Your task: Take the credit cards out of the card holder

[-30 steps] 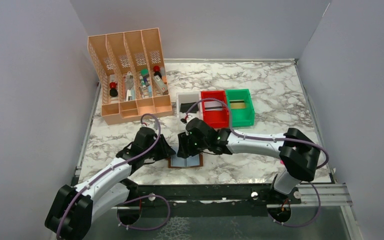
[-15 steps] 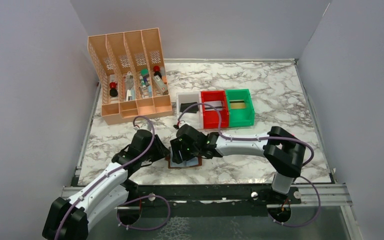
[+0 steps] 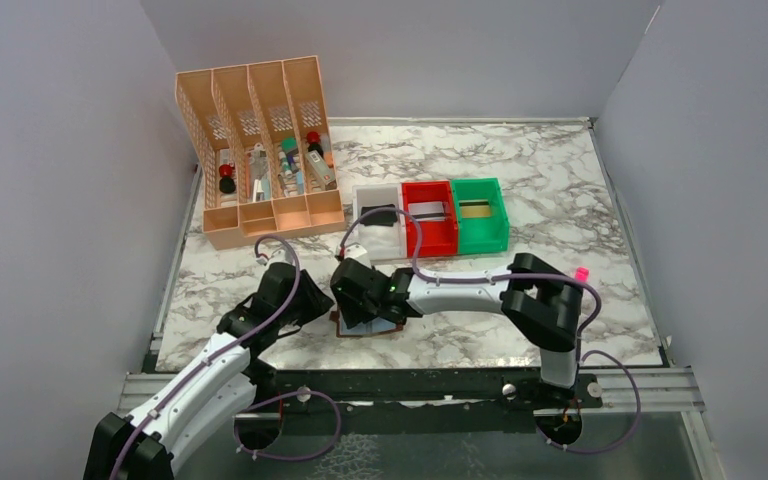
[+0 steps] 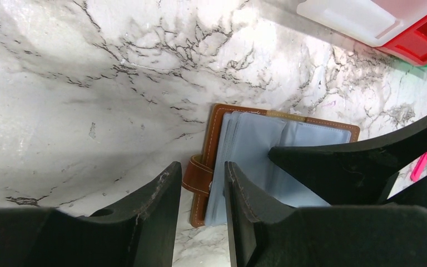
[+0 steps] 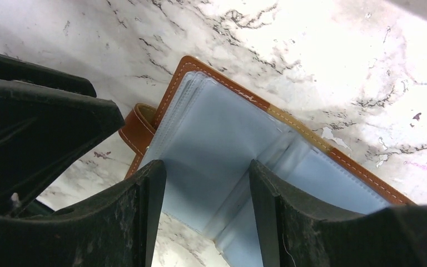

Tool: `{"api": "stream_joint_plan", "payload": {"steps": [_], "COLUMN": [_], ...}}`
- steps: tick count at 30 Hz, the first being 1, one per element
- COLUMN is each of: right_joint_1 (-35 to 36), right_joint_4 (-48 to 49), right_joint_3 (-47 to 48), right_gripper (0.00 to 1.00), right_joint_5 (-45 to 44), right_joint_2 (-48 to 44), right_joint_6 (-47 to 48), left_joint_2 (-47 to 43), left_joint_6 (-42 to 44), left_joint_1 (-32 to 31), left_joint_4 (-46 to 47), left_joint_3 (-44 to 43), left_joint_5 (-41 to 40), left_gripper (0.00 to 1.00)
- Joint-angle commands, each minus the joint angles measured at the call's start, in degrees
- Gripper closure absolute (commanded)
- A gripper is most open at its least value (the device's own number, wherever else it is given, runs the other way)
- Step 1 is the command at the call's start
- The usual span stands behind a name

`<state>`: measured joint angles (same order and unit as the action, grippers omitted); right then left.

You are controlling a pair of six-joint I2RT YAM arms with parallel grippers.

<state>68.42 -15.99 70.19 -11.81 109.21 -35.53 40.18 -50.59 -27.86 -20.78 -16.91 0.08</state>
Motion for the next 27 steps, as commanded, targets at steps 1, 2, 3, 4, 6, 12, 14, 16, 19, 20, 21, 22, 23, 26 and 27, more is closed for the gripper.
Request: {"api": "stream_joint_plan", "payload": {"steps": [1, 2, 3, 4, 6, 12, 14, 16, 19, 20, 21, 22, 23, 26, 27], "right_joint_1": [1.7, 1.8, 1.9, 1.9, 1.9, 1.9, 1.9, 2.0, 2.0, 2.0, 2.0, 2.0, 2.0, 2.0, 2.0], "right_joint_4": [-7.0, -7.5, -7.6, -7.6, -7.0, -7.7, -8.3, -7.8, -6.8, -6.7, -6.7, -6.5, -6.3, -5.9, -5.5], "right_joint_3": [2.3, 2.9, 3.1, 3.4, 3.4, 4.0, 3.8, 2.5, 0.8, 0.7, 0.5, 0.4, 0.3, 0.4, 0.3], "right_gripper": [0.38, 0.38, 0.37, 0.36, 0.35, 0.25, 0.25, 0.25, 0.3, 0.33, 0.37, 0.42, 0.46, 0.59, 0.6], "right_joint_5": [-5.3, -5.4, -5.4, -4.9, -3.7, -5.2, -6.0, -6.3, -6.6, -6.9, -7.2, -7.6, -7.8, -8.6, -8.6], "right_joint_2": [4.5, 4.8, 4.9, 4.7, 3.8, 5.2, 6.5, 6.8, 5.9, 5.4, 4.9, 4.3, 3.5, 1.6, 1.1], "right_joint_6": [-0.9, -1.0, -1.1, -1.1, -1.2, -0.7, -1.0, -1.8, -2.2, -2.3, -2.4, -2.4, -2.2, -1.7, -1.5], "left_joint_2": [-1.3, -1.2, -1.1, -0.9, -0.8, -1.8, -2.6, -3.4, -4.3, -4.4, -4.5, -4.3, -4.2, -3.6, -3.4], "left_joint_6": [-0.9, -0.8, -0.7, -0.6, -0.7, -1.6, -2.0, -2.5, -3.0, -3.1, -3.1, -3.1, -3.0, -2.4, -2.2], "left_joint_1": [-0.1, -0.1, -0.1, -0.1, -0.1, -0.1, -0.1, -0.1, -0.1, 0.0, -0.1, -0.1, -0.1, -0.1, 0.0], "left_joint_4": [-1.0, -1.0, -1.0, -1.0, -1.0, -1.1, -1.1, -1.3, -1.4, -1.3, -1.2, -1.2, -1.2, -1.3, -1.3], "left_joint_3": [-0.3, -0.4, -0.5, -0.5, -0.6, -0.2, 0.0, 0.3, 0.7, 0.7, 0.7, 0.7, 0.5, -0.1, -0.2], "left_joint_5": [-2.1, -2.0, -1.9, -1.8, -1.9, -2.2, -2.1, -2.2, -2.5, -2.5, -2.5, -2.4, -2.5, -2.4, -2.3], "left_gripper": [0.62, 0.62, 0.62, 0.62, 0.62, 0.62, 0.62, 0.62, 0.62, 0.62, 0.62, 0.62, 0.62, 0.62, 0.62]}}
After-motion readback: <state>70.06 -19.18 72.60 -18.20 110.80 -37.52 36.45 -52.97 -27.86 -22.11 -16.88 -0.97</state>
